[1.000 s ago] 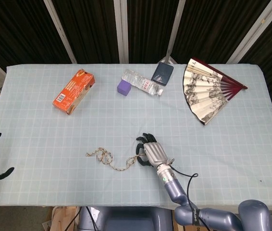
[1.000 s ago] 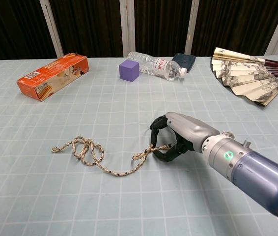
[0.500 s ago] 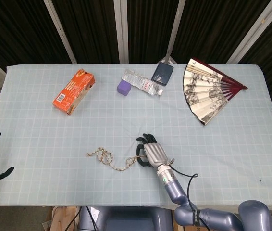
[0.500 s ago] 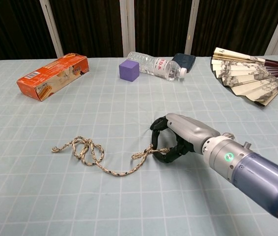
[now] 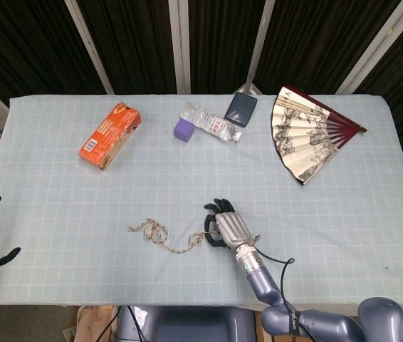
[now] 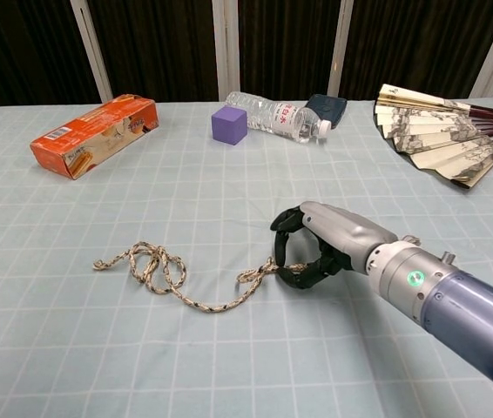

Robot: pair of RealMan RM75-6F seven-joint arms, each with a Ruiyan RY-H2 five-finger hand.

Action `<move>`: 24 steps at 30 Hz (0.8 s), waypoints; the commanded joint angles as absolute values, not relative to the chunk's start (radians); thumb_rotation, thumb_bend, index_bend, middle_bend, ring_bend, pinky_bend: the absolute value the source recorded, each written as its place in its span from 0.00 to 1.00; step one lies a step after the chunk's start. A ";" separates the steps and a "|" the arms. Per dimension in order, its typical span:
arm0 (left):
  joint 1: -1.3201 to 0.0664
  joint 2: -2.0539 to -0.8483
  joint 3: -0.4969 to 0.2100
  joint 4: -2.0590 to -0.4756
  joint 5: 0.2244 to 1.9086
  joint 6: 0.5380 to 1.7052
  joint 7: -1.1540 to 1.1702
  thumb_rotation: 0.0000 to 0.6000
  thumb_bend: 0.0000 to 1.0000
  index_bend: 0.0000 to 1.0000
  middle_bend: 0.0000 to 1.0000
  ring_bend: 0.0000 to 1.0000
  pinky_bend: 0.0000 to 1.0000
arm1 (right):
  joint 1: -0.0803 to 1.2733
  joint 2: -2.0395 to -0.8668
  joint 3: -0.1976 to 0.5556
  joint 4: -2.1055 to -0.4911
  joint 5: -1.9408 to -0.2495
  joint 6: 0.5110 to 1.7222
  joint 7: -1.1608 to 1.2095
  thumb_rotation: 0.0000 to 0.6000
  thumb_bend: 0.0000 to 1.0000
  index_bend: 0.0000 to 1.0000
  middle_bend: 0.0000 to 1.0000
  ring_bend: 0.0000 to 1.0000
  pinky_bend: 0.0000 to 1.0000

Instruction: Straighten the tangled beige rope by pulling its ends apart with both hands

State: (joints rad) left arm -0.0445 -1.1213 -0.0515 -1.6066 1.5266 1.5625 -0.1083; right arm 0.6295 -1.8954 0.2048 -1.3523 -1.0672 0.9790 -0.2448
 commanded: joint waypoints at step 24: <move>-0.060 -1.107 -0.049 -1.683 1.530 1.539 -0.035 1.00 0.17 0.12 0.00 0.00 0.00 | 0.585 -1.743 0.229 -1.523 -1.087 1.050 -0.225 1.00 0.48 0.65 0.25 0.00 0.00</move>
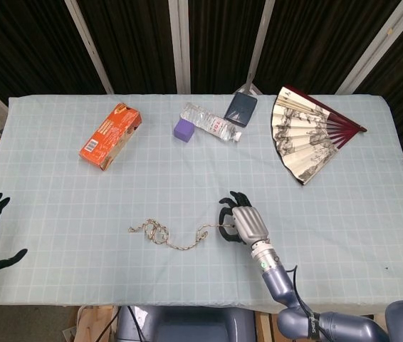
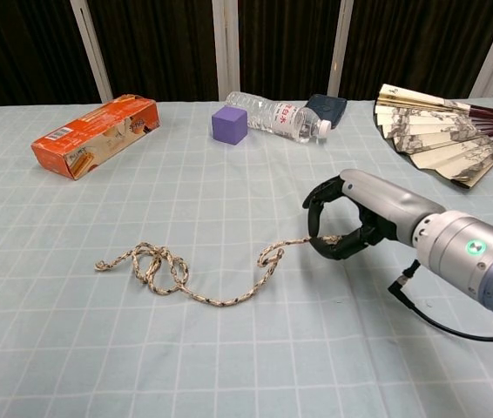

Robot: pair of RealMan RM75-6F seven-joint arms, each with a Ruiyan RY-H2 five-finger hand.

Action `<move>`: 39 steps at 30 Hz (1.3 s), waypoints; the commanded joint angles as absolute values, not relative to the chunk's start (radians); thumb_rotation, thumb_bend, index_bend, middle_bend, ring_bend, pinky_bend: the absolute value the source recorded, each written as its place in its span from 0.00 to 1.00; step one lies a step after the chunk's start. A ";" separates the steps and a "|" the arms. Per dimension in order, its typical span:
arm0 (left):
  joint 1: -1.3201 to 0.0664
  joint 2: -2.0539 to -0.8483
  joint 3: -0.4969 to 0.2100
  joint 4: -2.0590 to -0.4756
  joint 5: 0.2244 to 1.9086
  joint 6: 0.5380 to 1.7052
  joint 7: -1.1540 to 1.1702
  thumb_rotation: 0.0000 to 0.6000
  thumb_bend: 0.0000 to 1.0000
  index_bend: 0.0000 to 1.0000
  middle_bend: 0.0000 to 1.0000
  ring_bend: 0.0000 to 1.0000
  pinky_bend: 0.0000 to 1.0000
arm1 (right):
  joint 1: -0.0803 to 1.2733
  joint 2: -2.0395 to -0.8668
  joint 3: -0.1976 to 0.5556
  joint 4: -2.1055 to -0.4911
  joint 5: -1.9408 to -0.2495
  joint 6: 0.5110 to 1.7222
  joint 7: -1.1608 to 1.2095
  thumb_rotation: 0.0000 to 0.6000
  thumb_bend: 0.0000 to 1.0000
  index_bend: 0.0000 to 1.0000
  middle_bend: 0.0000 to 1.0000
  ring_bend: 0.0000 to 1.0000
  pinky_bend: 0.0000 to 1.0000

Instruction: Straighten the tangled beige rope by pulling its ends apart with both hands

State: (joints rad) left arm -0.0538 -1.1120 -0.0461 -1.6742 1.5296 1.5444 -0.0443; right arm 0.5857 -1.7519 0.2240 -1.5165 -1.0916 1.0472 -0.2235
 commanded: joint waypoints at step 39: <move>-0.529 -1.491 -0.164 -1.713 0.986 1.095 0.602 1.00 0.33 0.43 0.16 0.00 0.00 | 0.568 -1.678 0.221 -1.579 -1.003 1.064 -0.241 1.00 0.48 0.66 0.26 0.00 0.00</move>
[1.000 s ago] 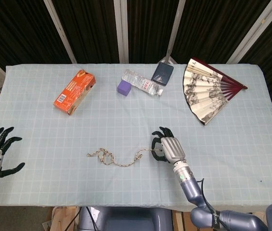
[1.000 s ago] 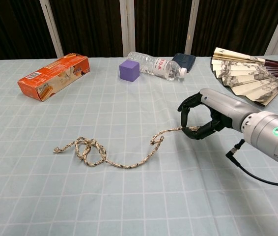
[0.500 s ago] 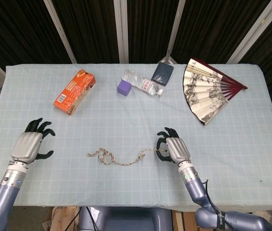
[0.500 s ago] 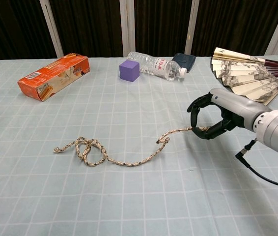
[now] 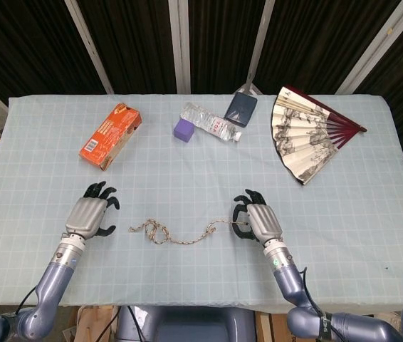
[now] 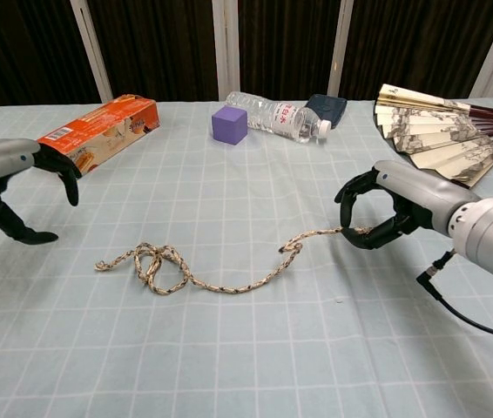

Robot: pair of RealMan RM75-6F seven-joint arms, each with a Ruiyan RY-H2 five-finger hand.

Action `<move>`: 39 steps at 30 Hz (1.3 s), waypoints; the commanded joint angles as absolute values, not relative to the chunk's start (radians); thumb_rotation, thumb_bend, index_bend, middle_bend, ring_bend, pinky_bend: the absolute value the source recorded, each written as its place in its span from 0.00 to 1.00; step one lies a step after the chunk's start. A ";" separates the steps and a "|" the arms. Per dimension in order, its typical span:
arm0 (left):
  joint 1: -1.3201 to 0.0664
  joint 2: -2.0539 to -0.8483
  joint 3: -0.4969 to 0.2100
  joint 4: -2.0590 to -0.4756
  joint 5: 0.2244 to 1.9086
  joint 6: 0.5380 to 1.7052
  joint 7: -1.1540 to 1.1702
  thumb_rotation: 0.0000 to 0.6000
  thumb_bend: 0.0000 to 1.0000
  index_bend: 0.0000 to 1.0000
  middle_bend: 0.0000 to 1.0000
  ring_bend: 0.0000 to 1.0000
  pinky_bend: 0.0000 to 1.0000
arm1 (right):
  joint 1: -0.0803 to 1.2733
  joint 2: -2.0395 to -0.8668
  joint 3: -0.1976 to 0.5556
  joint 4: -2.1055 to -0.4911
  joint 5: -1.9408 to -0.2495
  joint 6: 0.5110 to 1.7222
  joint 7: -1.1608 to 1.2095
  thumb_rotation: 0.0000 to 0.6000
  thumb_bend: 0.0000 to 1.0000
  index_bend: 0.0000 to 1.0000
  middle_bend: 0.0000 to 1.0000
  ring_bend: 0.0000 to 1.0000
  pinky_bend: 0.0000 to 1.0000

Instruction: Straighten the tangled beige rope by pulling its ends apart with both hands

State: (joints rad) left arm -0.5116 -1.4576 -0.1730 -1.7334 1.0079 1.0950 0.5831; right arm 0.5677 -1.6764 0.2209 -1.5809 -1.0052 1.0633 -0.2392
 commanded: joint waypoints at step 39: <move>-0.576 -1.667 -0.158 -1.619 0.867 1.101 0.523 1.00 0.51 0.50 0.17 0.00 0.00 | 0.570 -1.679 0.218 -1.556 -0.994 1.065 -0.240 1.00 0.48 0.66 0.26 0.00 0.00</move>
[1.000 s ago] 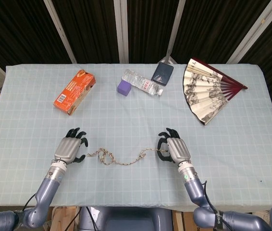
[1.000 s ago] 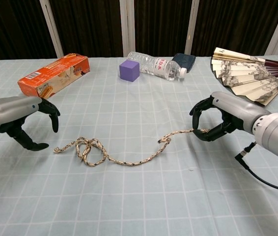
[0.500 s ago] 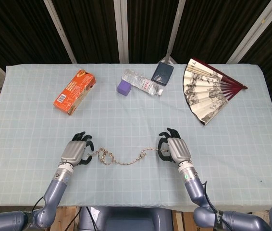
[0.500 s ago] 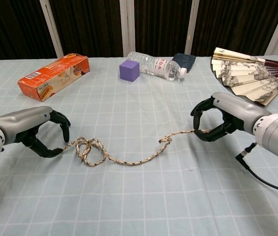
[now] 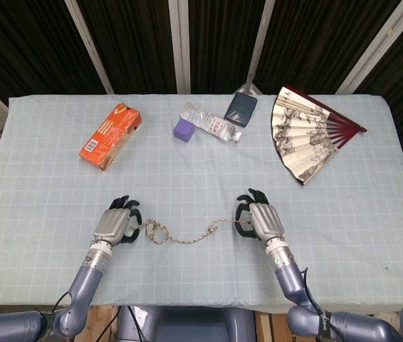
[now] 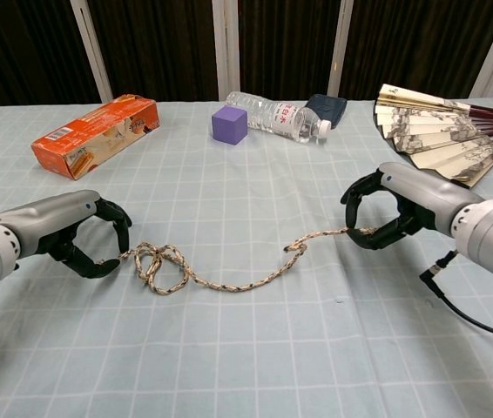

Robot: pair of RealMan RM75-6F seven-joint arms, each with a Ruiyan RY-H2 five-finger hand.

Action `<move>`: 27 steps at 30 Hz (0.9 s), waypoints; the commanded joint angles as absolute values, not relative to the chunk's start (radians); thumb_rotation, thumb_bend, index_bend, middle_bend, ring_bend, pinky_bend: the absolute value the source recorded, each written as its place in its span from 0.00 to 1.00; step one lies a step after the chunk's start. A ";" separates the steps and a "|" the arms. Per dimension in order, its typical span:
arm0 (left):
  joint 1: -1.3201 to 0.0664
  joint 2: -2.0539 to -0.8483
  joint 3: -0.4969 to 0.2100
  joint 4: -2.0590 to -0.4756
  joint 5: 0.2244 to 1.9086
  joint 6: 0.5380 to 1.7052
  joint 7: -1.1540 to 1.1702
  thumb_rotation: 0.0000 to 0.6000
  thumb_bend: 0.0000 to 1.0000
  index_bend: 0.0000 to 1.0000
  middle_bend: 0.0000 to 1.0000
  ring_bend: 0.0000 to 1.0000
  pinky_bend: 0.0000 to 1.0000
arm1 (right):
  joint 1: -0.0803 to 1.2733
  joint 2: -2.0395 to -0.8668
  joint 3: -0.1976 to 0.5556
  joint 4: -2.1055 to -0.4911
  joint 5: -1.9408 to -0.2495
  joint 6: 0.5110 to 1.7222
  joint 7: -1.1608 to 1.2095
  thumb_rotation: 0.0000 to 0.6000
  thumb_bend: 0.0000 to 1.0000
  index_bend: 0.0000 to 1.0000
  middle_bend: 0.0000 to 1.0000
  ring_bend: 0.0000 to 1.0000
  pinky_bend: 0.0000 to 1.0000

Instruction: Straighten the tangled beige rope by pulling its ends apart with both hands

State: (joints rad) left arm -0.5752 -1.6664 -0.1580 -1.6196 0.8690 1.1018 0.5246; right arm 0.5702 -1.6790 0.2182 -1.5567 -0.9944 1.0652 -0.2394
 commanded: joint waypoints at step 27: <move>-0.584 -1.685 -0.137 -1.618 0.869 1.108 0.506 1.00 0.59 0.52 0.17 0.00 0.00 | 0.571 -1.677 0.217 -1.557 -0.988 1.066 -0.245 1.00 0.48 0.66 0.26 0.00 0.00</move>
State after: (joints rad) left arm -0.5837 -1.6849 -0.1372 -1.6175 0.8687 1.1075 0.5059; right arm 0.5708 -1.6767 0.2165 -1.5574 -0.9880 1.0656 -0.2450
